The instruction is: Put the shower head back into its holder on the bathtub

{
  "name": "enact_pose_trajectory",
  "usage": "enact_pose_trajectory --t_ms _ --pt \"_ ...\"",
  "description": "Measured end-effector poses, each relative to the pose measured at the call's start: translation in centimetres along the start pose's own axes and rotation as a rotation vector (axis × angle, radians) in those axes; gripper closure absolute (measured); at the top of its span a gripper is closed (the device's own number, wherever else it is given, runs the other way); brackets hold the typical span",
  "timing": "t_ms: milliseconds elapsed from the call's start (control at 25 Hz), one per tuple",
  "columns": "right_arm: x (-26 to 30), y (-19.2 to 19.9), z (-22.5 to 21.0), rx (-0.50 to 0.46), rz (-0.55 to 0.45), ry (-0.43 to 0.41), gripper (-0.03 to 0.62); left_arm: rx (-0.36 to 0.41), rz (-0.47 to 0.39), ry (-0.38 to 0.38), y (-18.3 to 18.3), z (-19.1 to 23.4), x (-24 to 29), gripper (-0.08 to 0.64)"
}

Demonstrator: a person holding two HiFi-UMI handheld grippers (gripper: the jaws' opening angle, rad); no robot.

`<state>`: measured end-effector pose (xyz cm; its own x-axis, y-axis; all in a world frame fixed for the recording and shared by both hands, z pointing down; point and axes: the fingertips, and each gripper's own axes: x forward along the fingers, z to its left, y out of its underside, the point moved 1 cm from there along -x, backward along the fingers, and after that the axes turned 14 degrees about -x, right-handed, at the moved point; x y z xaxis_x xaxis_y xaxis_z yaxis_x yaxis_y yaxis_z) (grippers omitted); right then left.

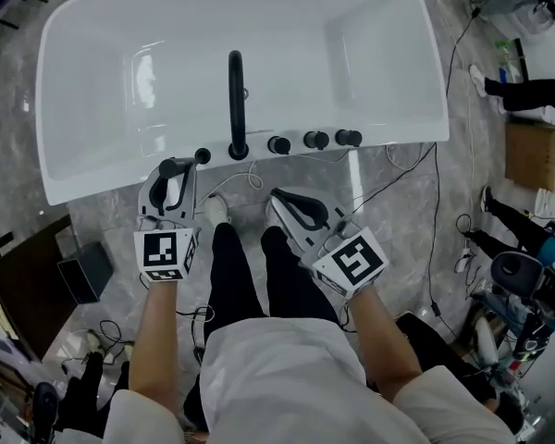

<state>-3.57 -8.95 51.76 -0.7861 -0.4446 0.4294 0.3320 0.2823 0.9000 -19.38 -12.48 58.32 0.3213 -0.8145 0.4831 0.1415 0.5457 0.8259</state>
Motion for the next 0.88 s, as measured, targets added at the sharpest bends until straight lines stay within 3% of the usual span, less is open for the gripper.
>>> enact_pose_trajectory --t_ms 880 --pt "-0.1 4.2 -1.5 0.045 0.032 0.023 0.575 -0.010 0.129 -0.051 6.5 2.3 4.7 0.422"
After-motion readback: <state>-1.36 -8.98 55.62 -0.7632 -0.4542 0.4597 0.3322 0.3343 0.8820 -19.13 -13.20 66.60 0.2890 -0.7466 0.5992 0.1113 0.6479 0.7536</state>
